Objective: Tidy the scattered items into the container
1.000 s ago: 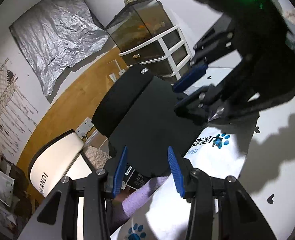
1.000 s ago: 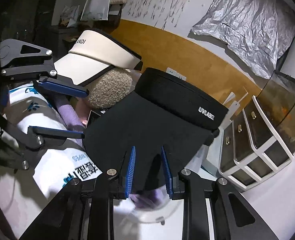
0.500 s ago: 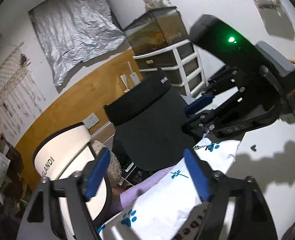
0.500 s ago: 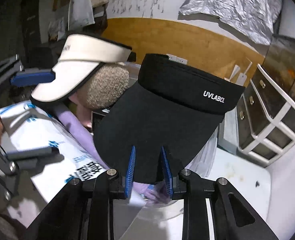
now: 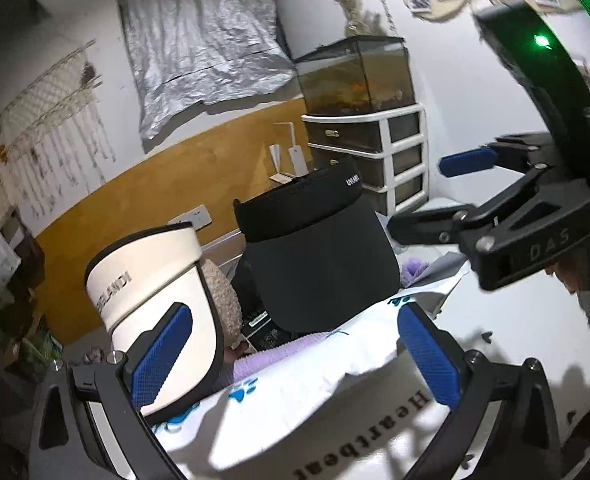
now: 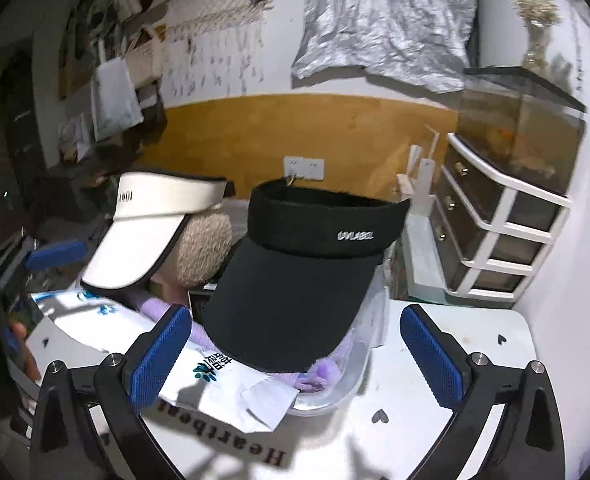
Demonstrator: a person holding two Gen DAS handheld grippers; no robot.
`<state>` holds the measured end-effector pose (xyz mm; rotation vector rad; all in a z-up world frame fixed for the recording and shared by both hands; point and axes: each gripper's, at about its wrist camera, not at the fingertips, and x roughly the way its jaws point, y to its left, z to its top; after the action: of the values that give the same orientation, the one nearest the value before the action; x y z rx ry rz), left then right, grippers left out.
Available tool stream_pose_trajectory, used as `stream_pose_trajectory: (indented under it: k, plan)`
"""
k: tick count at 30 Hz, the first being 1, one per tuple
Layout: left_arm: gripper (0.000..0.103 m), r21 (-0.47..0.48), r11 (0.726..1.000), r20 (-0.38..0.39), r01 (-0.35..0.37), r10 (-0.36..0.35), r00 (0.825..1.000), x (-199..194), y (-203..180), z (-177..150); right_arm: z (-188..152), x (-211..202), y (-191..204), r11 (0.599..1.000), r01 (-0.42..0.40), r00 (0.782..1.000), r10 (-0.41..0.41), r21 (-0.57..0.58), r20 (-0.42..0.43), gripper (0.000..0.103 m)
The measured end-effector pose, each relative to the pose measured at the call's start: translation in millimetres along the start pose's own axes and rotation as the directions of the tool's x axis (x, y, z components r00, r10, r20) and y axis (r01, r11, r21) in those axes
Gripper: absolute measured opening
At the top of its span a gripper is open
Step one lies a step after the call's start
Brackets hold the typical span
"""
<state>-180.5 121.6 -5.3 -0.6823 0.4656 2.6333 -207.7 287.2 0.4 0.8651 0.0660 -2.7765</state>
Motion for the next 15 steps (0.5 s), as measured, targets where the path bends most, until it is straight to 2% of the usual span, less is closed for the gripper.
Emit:
stream_pose_trajectory:
  k: [7,15]
  plan:
    - [0.103,-0.116,0.992,0.000,-0.045,0.045,0.999,-27,11,3,3,-34,2,0.999,0.018,0.999,-0.020,0.035,0.046,0.103]
    - [0.103,-0.234,0.967,0.014,-0.099,0.105,0.994,-61,27,4,5,-67,15,0.999,0.024,0.997,-0.027,0.038,0.075,0.103]
